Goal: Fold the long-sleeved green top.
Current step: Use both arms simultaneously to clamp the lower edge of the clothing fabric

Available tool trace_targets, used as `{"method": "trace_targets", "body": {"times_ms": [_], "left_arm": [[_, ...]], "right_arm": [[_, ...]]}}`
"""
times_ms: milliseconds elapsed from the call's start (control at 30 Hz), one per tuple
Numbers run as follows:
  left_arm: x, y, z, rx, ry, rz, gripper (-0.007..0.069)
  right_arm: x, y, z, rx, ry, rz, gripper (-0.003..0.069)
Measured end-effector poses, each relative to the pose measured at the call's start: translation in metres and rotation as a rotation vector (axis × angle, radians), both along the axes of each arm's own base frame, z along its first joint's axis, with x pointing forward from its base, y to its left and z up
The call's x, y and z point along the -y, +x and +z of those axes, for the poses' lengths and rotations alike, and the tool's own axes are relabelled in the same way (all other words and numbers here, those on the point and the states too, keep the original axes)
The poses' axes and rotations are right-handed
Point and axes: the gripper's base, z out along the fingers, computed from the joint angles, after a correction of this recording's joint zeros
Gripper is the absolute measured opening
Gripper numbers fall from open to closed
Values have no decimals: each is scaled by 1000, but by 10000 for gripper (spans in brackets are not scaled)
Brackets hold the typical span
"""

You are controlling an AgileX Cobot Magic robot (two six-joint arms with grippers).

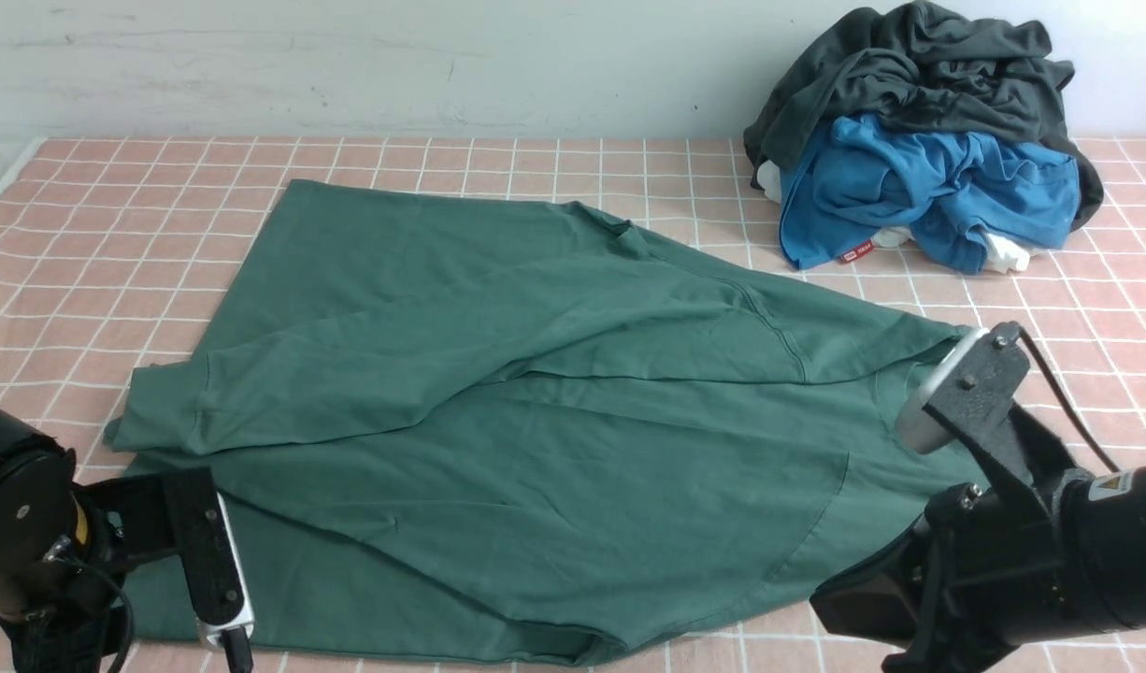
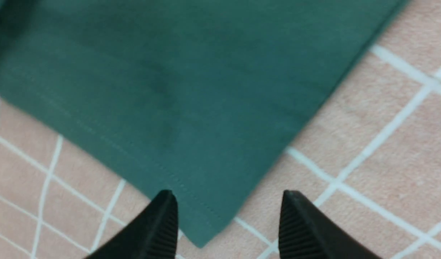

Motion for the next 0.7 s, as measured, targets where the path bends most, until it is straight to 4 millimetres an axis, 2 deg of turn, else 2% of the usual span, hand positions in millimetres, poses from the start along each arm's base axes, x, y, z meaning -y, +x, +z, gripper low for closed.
{"method": "trace_targets", "body": {"times_ms": [233, 400, 467, 600, 700], "left_arm": [[-5, 7, -14, -6, 6, -29, 361], [-5, 11, -20, -6, 11, -50, 309], [-5, 11, -20, -4, 10, -50, 272], [-5, 12, -20, 1, 8, -53, 88], [-5, 11, -17, 14, 7, -53, 23]], "right_arm": [[-3, -1, 2, 1, 30, 23, -8], [-4, -2, 2, -6, 46, 23, -8], [-4, -2, 2, -7, 47, 23, -8], [-4, -3, 2, -6, 44, 41, -8], [-4, -4, 3, 10, 38, 70, -8]]}}
